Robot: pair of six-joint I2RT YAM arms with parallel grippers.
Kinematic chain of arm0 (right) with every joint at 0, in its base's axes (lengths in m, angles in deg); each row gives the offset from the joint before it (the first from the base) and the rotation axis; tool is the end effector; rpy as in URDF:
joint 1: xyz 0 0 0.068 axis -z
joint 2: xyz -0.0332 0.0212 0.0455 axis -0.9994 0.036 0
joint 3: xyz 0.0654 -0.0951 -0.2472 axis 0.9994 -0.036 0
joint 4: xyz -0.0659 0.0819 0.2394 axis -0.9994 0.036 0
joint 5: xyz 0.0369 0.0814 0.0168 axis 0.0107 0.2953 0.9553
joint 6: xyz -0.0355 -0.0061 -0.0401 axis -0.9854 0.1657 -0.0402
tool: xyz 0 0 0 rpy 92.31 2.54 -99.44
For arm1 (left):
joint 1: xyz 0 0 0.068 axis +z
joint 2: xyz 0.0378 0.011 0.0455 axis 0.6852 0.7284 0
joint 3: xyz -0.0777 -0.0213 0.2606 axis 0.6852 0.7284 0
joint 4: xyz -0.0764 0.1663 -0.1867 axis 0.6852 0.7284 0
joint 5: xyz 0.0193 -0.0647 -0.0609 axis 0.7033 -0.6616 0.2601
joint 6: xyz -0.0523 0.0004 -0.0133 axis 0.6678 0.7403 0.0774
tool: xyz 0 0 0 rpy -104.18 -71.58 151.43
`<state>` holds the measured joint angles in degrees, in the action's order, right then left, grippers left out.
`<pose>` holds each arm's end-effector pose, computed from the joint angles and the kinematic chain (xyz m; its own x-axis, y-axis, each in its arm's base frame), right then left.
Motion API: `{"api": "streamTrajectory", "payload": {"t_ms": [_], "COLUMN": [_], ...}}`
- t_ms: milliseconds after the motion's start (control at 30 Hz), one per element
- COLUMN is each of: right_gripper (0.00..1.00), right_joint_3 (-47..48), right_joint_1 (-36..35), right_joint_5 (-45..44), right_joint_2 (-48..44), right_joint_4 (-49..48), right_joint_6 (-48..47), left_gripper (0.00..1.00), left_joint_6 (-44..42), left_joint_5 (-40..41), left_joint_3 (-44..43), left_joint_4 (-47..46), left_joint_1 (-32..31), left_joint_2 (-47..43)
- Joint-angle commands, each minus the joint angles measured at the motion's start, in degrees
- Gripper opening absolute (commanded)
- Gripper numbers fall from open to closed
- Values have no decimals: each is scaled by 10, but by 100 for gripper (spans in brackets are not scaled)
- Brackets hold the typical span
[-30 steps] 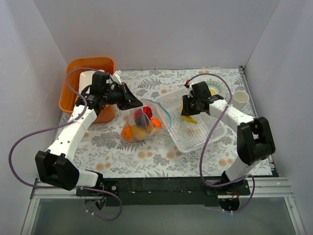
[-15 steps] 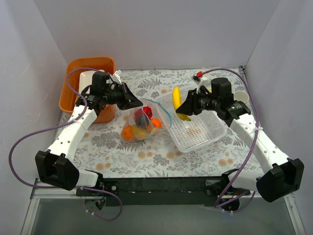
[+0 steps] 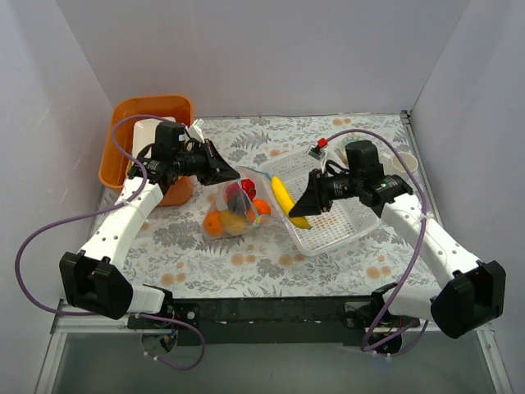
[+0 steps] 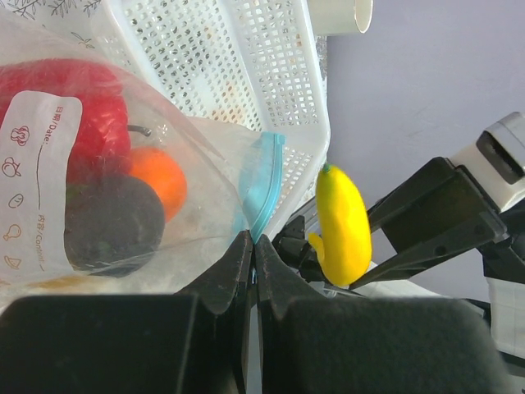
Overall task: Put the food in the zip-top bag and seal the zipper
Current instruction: Place the fake fruit in the zipper food storage bag.
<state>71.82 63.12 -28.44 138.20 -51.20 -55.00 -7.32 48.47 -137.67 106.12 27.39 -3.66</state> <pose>0.2201 0.1334 0.3318 -0.6988 -0.1499 -0.6994 -0.7060 0.3019 0.6407 0.2725 -0.0997 0.3452 -0.7605 -0.6021 0.2432 -0.4889 0.2845 -0.8246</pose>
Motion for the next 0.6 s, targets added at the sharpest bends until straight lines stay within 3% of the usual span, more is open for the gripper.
{"api": "streamTrajectory", "payload": {"t_ms": [0,200,567], "right_gripper": [20,19,18], "right_joint_3": [34,50,159], "right_joint_1": [-26,-43,-52], "right_joint_5": [38,29,17], "right_joint_2": [41,98,222], "right_joint_4": [24,37,79], "right_joint_6": [-22,-36,-39], "left_gripper": [0,0,0], "left_joint_6": [-5,-16,-34], "left_joint_5": [-17,-30,-60], "left_joint_3": [9,11,32], "left_joint_4": [-9,0,3], "left_joint_1": [0,0,0], "left_joint_2": [-16,-13,-23]}}
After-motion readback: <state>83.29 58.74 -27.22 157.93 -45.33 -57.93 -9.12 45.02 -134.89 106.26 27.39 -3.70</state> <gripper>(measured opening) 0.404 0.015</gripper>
